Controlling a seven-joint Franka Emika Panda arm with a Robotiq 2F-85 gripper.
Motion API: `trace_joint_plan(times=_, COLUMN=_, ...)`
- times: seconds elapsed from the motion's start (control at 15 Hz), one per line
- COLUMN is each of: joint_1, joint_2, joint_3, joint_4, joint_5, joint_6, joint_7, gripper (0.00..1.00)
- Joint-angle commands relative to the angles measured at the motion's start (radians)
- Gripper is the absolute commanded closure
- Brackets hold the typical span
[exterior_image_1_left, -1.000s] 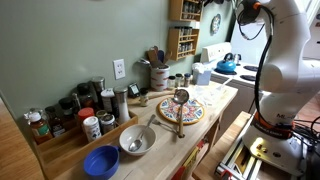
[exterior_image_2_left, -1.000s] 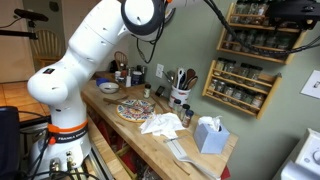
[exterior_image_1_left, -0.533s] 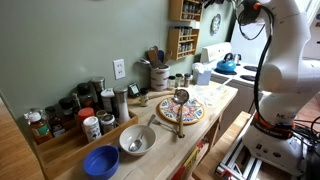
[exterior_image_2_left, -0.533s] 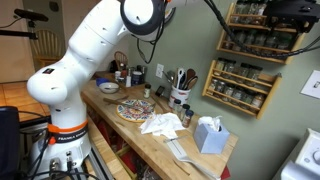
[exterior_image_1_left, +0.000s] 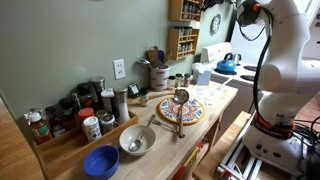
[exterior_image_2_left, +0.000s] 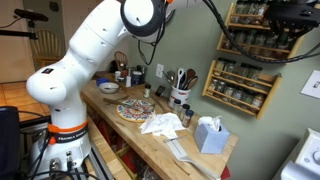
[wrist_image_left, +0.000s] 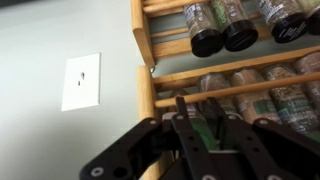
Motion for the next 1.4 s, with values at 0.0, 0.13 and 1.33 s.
trace_joint_plan(times=0.0, joint_1=-0.005, joint_2=0.036, joint_3=0.010, joint_4=0.038, joint_5=0.011, joint_6=-0.006, joint_7=0.029, gripper=0.95)
trace_joint_plan(times=0.13, joint_1=-0.009, joint_2=0.040, joint_3=0.017, joint_4=0.041, joint_5=0.027, joint_6=0.014, joint_7=0.036, gripper=0.99)
trace_joint_plan(times=1.33, joint_1=-0.007, joint_2=0.051, joint_3=0.035, joint_4=0.046, joint_5=0.141, joint_6=0.144, joint_7=0.038, gripper=0.96)
